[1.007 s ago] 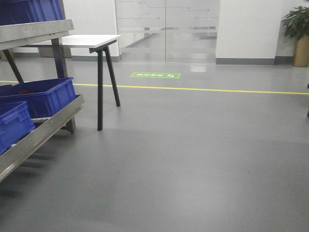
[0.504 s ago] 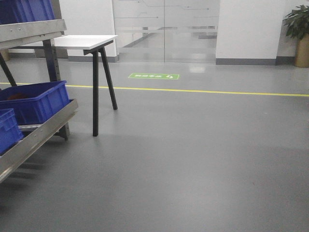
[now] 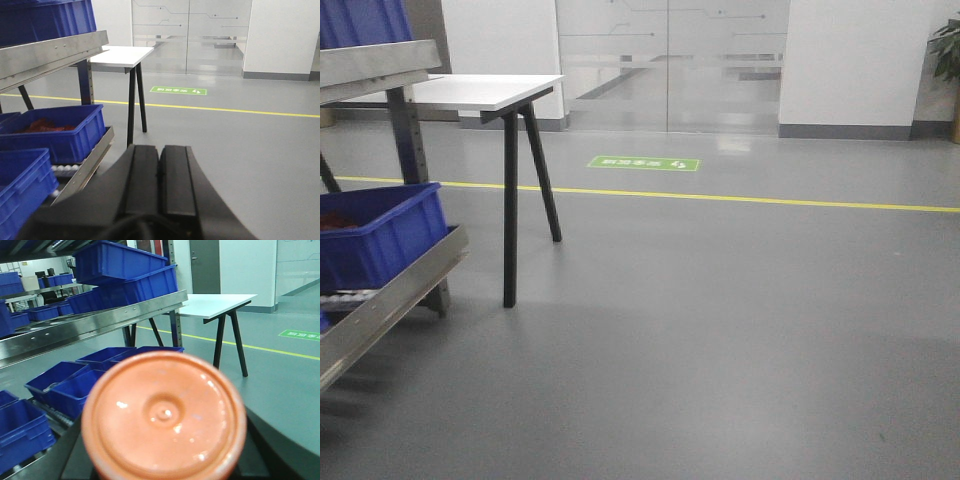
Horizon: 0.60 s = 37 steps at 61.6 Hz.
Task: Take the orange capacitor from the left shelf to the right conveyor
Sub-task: 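Drive the base to the conveyor holding the cylinder in the right gripper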
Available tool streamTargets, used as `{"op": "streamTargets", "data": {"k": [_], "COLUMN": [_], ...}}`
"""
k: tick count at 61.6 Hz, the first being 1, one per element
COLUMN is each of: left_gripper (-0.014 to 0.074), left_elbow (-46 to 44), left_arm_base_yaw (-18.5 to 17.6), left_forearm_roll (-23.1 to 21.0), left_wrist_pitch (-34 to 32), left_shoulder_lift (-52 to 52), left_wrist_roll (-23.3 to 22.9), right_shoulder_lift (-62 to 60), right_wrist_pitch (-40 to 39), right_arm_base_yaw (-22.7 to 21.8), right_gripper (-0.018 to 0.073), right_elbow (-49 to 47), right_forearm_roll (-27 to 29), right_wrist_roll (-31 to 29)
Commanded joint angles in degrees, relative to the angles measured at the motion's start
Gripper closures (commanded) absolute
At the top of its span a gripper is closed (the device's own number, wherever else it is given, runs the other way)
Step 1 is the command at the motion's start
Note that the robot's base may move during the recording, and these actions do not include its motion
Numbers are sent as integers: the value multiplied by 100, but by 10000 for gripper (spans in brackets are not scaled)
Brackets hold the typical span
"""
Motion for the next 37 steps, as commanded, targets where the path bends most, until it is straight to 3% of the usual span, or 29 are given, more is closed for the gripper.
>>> {"op": "streamTargets", "data": {"k": [1,37], "left_gripper": [701,701], "left_elbow": [-34,-34], "left_arm_base_yaw": [-32,-32], "left_forearm_roll": [-31,-31], "left_wrist_pitch": [-496,-496], "left_shoulder_lift": [46,46], "left_wrist_roll": [0,0], "right_shoulder_lift": [57,57], "right_wrist_pitch": [-527,-527], "right_arm_base_yaw": [1,1], "right_gripper": [501,501], "right_elbow": [-142,-142], "right_forearm_roll": [-102,-102], "right_wrist_roll": [-7,-7]}}
